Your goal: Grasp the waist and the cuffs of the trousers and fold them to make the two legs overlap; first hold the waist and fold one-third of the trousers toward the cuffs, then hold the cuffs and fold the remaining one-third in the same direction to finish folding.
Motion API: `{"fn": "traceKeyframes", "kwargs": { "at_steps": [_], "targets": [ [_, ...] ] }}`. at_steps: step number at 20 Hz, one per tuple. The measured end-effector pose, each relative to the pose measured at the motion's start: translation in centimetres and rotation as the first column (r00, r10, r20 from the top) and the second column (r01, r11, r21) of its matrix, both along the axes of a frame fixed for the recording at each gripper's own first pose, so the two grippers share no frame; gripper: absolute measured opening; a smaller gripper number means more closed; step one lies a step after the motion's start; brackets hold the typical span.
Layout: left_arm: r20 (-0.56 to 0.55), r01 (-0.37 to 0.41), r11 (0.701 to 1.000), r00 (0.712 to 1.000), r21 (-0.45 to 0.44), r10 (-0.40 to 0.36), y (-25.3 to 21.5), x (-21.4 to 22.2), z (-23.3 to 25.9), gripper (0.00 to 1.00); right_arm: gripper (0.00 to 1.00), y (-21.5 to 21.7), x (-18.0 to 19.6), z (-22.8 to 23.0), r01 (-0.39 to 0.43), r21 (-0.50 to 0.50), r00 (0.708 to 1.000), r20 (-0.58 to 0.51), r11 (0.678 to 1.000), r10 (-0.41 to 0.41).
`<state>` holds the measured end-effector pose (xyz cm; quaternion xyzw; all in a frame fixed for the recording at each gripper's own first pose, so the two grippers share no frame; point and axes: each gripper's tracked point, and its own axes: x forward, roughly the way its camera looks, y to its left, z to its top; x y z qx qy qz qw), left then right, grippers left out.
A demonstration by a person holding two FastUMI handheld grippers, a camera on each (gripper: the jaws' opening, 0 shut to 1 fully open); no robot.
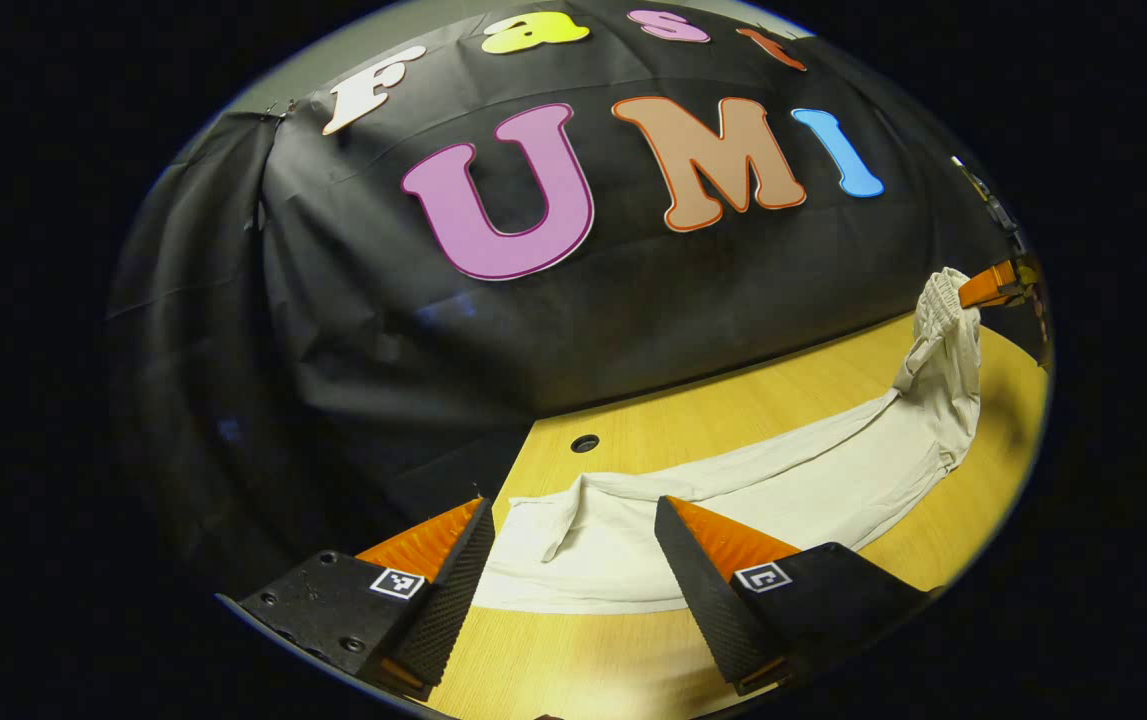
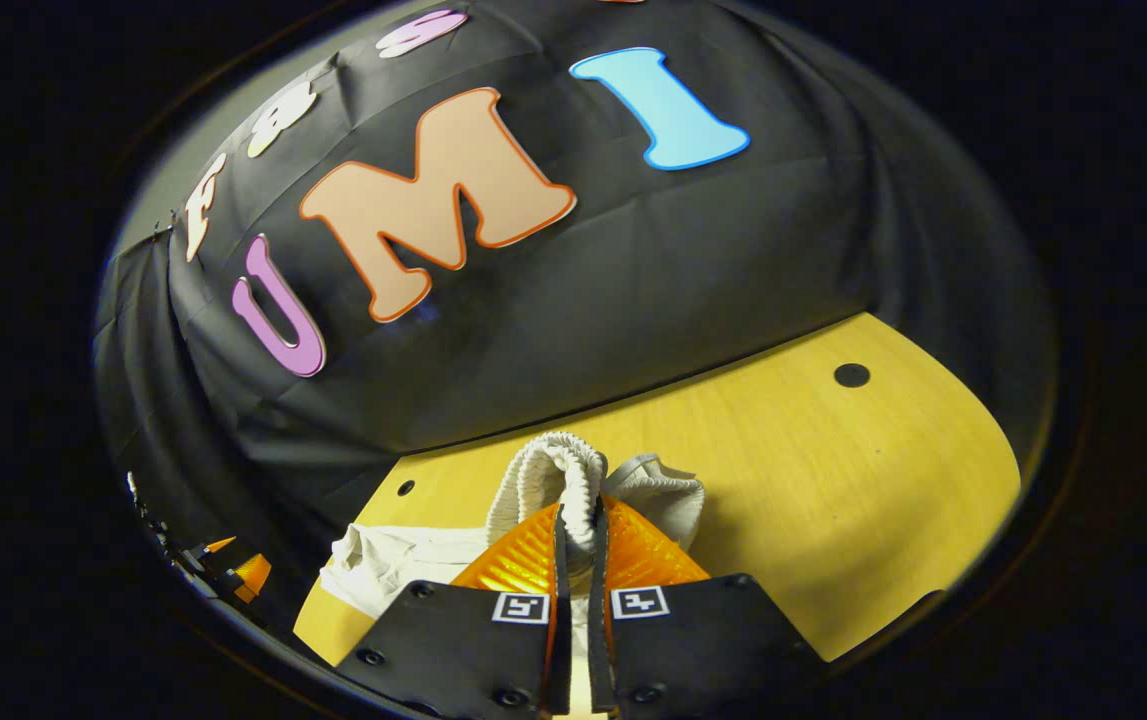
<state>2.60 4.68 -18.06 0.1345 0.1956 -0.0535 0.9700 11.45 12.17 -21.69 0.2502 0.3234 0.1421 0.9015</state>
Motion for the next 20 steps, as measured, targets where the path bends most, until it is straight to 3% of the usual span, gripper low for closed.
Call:
{"fn": "traceKeyframes", "kwargs": {
  "at_steps": [10,17,20],
  "targets": [
    [-0.032,-0.042,0.999,0.999,-0.01,0.041,6.2,-0.2,-2.2,0.96,0.09,13.5,-2.8,-1.9,-0.186,-0.047,0.982,-0.027,0.981,0.185],
    [-0.062,-0.044,0.999,0.997,-0.019,0.043,9.9,0.4,-4.3,0.96,0.09,20.3,-7.0,-7.7,-0.343,-0.174,0.938,-0.107,0.923,0.329],
    [-0.076,-0.035,0.999,0.997,-0.016,0.034,11.0,0.9,-5.4,0.96,0.09,20.2,-7.8,-9.2,-0.378,-0.217,0.924,-0.155,0.9,0.351]
  ]
}}
